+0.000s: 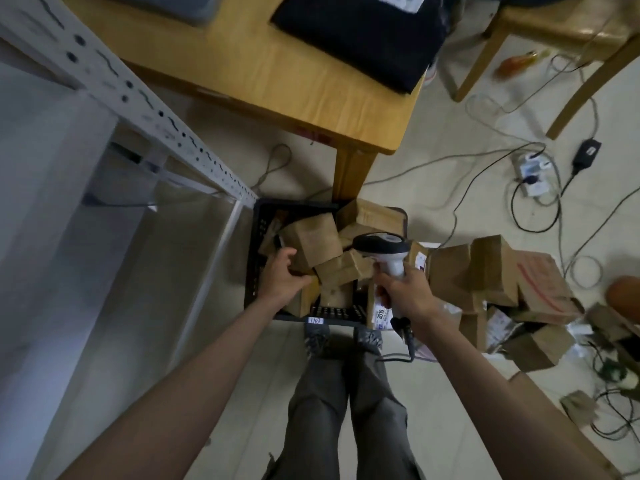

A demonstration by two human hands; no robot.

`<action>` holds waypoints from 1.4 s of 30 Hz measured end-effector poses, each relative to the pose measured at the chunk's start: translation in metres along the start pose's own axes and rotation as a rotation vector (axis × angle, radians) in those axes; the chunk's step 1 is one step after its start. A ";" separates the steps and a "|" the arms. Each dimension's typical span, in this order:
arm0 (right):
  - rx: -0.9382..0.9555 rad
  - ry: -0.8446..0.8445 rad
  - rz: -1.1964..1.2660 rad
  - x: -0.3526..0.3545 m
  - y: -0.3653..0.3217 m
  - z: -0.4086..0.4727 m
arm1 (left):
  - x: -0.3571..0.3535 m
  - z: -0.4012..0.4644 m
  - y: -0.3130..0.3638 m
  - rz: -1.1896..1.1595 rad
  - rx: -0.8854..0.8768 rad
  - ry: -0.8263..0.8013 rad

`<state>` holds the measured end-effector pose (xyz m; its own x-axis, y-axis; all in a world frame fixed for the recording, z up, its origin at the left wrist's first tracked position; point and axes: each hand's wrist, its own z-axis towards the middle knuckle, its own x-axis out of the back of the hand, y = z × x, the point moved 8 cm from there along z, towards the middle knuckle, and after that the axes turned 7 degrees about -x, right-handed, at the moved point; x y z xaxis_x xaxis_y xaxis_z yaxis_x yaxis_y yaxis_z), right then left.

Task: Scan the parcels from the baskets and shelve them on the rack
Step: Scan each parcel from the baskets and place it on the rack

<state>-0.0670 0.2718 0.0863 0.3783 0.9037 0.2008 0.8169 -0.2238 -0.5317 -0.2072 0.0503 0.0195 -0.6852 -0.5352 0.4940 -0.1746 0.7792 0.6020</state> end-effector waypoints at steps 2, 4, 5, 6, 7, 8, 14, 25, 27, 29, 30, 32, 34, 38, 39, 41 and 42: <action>-0.001 0.008 -0.015 -0.004 0.007 0.024 | -0.014 0.026 -0.004 0.101 -0.036 -0.018; -0.002 0.014 -0.030 -0.009 0.013 0.046 | -0.025 0.051 -0.003 0.234 -0.088 -0.012; -0.008 0.009 -0.024 -0.012 0.017 0.057 | -0.031 0.064 -0.002 0.328 -0.123 -0.004; -0.015 0.002 -0.009 -0.016 0.020 0.066 | -0.036 0.076 0.000 0.429 -0.155 0.001; -0.020 -0.005 0.006 -0.019 0.024 0.075 | -0.042 0.088 0.001 0.521 -0.183 0.002; -0.021 -0.009 0.014 -0.022 0.027 0.083 | -0.048 0.101 0.000 0.595 -0.200 -0.006; -0.012 -0.009 0.047 -0.027 0.050 0.113 | -0.085 0.165 -0.026 0.989 -0.161 -0.167; 0.015 -0.003 0.059 -0.025 0.055 0.100 | -0.087 0.156 -0.033 0.901 -0.221 -0.095; 0.019 -0.016 0.061 -0.026 0.049 0.088 | -0.072 0.143 -0.028 0.857 -0.242 -0.040; 0.021 -0.021 0.067 -0.026 0.045 0.079 | -0.058 0.131 -0.025 0.754 -0.236 -0.007; 0.023 -0.025 0.066 -0.027 0.041 0.071 | -0.048 0.120 -0.024 0.681 -0.226 0.011; 0.035 -0.027 0.065 -0.027 0.033 0.053 | -0.026 0.095 -0.025 0.519 -0.187 0.065; 0.041 -0.032 0.085 -0.027 0.027 0.031 | -0.006 0.065 -0.032 0.317 -0.099 0.098; 0.068 -0.053 0.105 -0.023 0.009 -0.020 | 0.022 -0.007 -0.048 -0.020 0.097 0.128; 0.078 -0.052 0.116 -0.021 0.005 -0.034 | 0.028 -0.026 -0.051 -0.100 0.131 0.137; 0.097 -0.053 0.133 -0.018 -0.006 -0.064 | 0.038 -0.067 -0.051 -0.262 0.185 0.146; 0.106 -0.063 0.141 -0.016 -0.012 -0.080 | 0.042 -0.088 -0.049 -0.332 0.208 0.150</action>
<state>-0.0483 0.2309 0.1549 0.4551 0.8878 0.0682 0.7058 -0.3129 -0.6356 -0.1652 -0.0393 0.0664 -0.4597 -0.7980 0.3898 -0.5183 0.5975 0.6119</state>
